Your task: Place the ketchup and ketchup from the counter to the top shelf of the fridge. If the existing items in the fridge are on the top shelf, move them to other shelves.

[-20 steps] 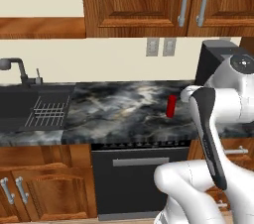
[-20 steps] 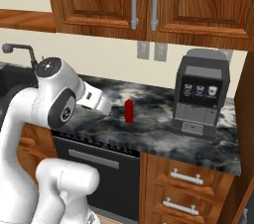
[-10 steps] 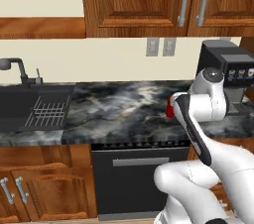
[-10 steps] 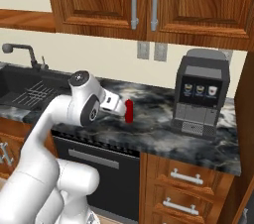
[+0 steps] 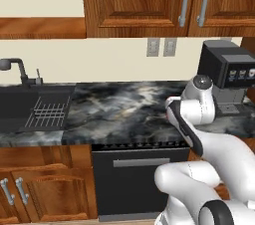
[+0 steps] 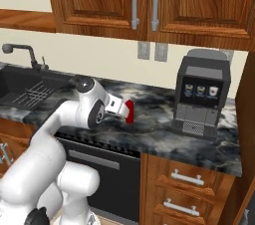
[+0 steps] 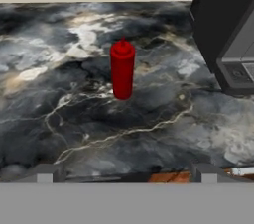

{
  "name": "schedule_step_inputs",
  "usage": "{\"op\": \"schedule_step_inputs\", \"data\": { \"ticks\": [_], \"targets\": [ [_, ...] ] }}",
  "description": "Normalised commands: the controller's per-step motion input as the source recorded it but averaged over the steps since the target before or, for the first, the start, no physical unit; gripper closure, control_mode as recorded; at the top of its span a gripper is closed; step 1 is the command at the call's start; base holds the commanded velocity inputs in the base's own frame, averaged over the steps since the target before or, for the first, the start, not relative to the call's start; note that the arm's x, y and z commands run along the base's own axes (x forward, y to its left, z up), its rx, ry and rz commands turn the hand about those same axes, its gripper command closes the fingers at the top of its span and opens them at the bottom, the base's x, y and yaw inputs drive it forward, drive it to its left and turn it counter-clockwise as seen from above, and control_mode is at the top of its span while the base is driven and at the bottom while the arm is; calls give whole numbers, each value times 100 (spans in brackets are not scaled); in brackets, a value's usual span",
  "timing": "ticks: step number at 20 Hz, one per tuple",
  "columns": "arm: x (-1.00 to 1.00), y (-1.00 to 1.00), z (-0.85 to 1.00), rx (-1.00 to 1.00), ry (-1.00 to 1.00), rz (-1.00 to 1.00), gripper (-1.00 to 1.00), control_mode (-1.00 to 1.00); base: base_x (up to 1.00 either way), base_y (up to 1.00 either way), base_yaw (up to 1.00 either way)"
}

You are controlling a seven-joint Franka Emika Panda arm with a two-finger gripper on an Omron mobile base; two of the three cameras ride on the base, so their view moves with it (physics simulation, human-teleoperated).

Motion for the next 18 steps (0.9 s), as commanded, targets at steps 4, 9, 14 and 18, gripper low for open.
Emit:
{"op": "schedule_step_inputs", "data": {
  "ticks": [4,9,14,18],
  "targets": [
    [34,0,-21,0,0,0,-100,-100,0,0,0],
    [28,-8,-16,0,0,0,-100,-100,0,0,0],
    [14,-30,-15,0,0,0,-100,-100,0,0,0],
    [18,-12,-13,0,0,0,-100,-100,0,0,0]
  ]
}}
